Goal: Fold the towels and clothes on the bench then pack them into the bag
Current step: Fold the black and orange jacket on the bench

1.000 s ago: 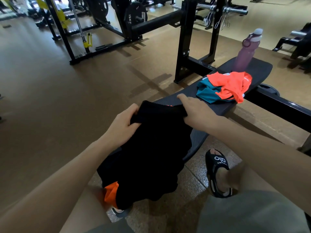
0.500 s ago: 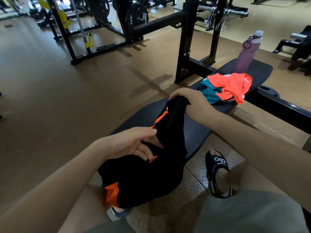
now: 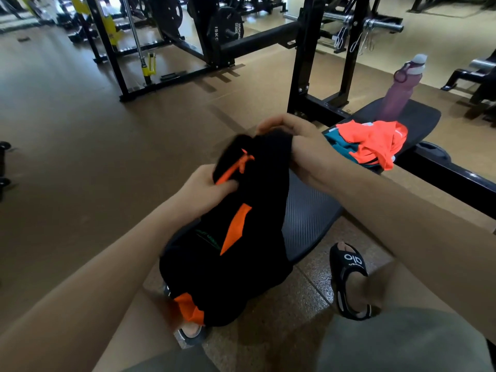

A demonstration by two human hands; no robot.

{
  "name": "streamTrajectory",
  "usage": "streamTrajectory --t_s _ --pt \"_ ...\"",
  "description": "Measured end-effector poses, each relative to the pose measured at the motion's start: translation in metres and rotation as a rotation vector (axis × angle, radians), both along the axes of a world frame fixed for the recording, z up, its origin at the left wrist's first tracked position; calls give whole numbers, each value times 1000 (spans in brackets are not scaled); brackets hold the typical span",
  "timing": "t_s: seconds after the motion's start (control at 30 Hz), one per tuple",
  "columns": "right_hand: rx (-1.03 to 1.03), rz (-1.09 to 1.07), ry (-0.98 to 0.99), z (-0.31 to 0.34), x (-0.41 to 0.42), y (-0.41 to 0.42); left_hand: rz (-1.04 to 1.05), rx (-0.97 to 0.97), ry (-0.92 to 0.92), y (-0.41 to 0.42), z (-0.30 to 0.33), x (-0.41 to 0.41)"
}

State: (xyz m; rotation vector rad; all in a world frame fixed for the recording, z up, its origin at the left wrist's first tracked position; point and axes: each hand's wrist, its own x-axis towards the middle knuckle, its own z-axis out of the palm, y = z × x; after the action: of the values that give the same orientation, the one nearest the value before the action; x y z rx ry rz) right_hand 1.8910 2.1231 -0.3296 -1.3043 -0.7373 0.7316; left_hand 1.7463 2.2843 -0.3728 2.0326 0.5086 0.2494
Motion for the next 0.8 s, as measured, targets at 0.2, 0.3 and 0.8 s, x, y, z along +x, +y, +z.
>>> streamTrajectory --t_s 0.2,0.3,0.8 --pt "-183 342 508 -43 -9 -14 248 86 0 24 22 1" --pt "-175 426 454 -70 -29 -9 265 108 -52 25 31 4" --pt "-416 -88 131 -78 -35 11 243 526 74 56 40 -14"
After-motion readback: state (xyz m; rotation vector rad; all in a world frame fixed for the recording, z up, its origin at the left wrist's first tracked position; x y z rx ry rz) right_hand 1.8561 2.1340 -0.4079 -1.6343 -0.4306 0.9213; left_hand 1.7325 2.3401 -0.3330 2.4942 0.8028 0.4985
